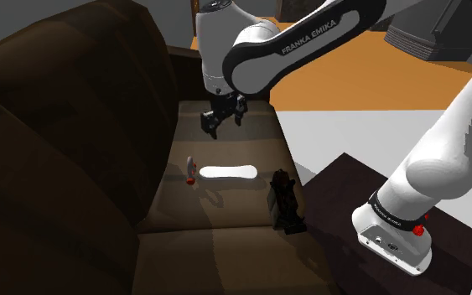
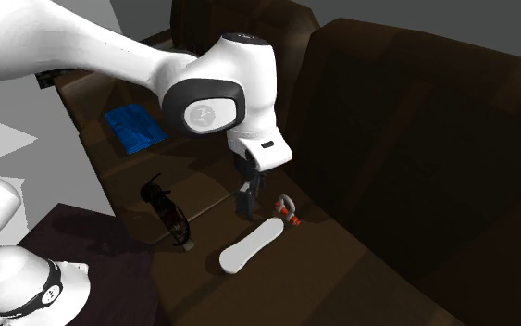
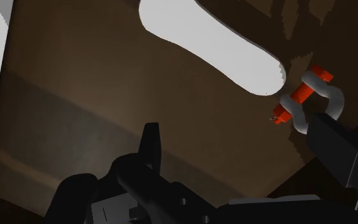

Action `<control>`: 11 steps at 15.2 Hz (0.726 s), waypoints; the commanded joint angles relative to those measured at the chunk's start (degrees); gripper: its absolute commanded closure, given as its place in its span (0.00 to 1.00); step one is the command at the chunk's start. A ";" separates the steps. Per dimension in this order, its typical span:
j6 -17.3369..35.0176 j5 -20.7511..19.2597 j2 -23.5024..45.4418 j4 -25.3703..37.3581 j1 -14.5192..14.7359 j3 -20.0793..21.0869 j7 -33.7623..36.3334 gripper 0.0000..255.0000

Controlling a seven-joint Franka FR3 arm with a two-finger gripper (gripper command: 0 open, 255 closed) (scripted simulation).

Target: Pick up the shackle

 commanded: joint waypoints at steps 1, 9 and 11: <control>0.99 -4.52 5.43 3.27 0.88 0.65 4.40 0.00; -0.67 -18.83 25.25 20.43 9.28 -2.36 16.49 0.00; -1.74 -21.28 30.06 25.68 11.82 -3.63 18.17 0.00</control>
